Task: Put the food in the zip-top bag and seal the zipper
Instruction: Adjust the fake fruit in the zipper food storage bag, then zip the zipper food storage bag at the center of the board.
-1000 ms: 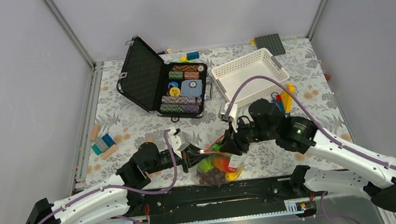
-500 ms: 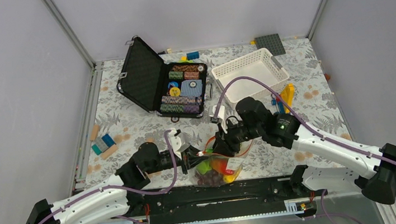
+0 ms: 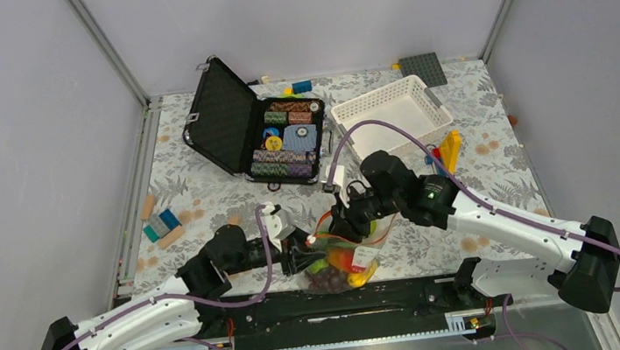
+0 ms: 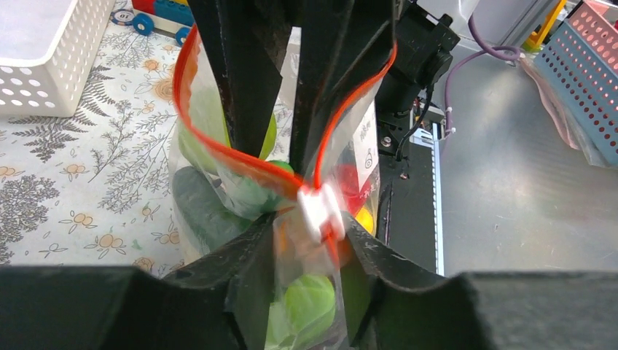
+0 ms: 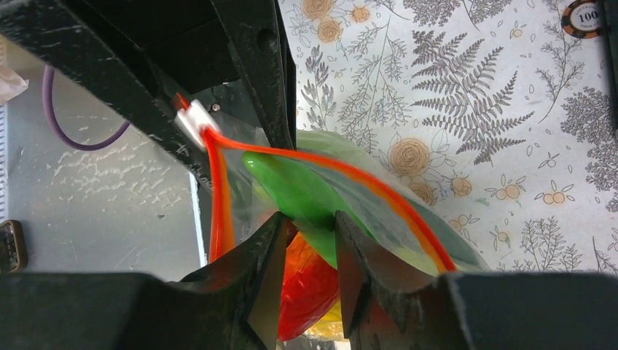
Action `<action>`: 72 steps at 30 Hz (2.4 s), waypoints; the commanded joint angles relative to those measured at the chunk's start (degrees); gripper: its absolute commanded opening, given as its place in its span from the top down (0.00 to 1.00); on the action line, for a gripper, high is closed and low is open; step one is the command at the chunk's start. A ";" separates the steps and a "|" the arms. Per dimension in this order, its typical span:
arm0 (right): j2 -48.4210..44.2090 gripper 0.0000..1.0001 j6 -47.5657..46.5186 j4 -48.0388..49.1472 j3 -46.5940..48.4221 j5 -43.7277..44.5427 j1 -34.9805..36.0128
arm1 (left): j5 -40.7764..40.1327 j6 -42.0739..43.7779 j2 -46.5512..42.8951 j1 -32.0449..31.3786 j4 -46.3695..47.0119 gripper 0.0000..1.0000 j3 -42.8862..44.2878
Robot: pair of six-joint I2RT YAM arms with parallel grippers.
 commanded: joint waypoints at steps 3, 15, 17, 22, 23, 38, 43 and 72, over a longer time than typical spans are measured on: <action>1.19 0.70 0.48 -0.33 0.83 -2.80 0.64 | -1.72 -0.61 -2.55 0.18 5.80 0.60 3.41; 2.48 0.80 -0.27 1.00 0.63 -7.13 1.99 | -6.16 -2.06 -2.36 0.18 6.90 0.59 3.11; 3.36 0.81 -0.58 0.96 1.08 -7.73 2.45 | -6.38 -2.46 -2.48 0.14 7.47 0.59 2.94; 5.88 0.82 -3.32 -1.99 2.69 -6.82 4.55 | -7.25 -3.03 -3.16 0.19 7.64 0.58 2.75; 6.45 0.82 -3.84 -2.93 3.17 -6.33 4.92 | -7.37 -3.09 -3.41 0.19 7.64 0.58 2.68; 6.29 0.82 -10.60 -4.77 3.21 -10.08 7.50 | -9.18 -6.16 -4.18 0.19 10.18 0.44 2.78; 5.69 0.82 -9.65 -3.64 3.45 -5.15 7.49 | -7.48 -5.61 -3.24 0.19 8.57 0.77 3.77; 0.23 0.17 -23.01 -7.41 12.76 3.33 7.42 | -0.83 -2.25 -1.05 0.17 3.58 1.00 7.68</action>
